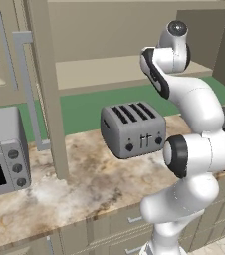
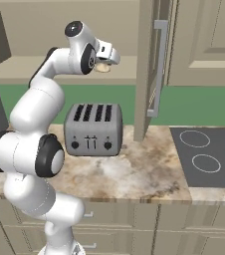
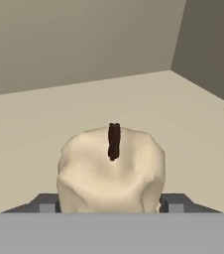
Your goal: Get the candle and the wine from the cabinet and move them to the dining counter.
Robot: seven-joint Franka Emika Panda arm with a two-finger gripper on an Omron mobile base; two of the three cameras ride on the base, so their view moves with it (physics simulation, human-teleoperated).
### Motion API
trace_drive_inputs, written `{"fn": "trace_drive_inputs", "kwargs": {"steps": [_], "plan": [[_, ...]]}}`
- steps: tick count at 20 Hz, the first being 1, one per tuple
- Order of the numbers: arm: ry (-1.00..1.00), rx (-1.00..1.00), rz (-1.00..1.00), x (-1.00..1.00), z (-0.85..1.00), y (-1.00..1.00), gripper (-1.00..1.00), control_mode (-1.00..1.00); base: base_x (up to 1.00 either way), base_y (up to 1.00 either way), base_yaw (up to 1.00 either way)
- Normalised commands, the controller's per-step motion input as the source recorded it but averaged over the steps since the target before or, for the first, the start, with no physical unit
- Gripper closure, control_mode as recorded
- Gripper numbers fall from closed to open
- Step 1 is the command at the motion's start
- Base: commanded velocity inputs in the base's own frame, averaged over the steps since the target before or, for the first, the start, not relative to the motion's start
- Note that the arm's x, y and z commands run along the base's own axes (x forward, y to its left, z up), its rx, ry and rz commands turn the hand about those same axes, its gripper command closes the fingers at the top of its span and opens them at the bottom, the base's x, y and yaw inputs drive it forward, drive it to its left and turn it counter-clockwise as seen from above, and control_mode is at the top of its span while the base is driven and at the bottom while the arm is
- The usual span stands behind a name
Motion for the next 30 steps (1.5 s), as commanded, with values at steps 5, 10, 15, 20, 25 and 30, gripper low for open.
{"fn": "trace_drive_inputs", "kwargs": {"steps": [5,10,15,20,25,30], "plan": [[0.0,0.0,0.0,0.0,0.0,0.0,1.0,-1.0,0.0,0.0,0.0],[0.0,0.0,0.0,0.0,0.0,0.0,1.0,-1.0,0.0,0.0,0.0],[0.0,0.0,0.0,0.0,0.0,0.0,1.0,-1.0,0.0,0.0,0.0],[0.0,0.0,0.0,0.0,0.0,0.0,1.0,-1.0,0.0,0.0,0.0],[0.0,0.0,0.03,-0.25,0.0,-0.01,1.0,-1.0,0.0,0.0,0.0],[-0.03,0.0,0.01,-0.53,0.0,0.0,1.0,-1.0,0.0,0.0,0.0]]}}
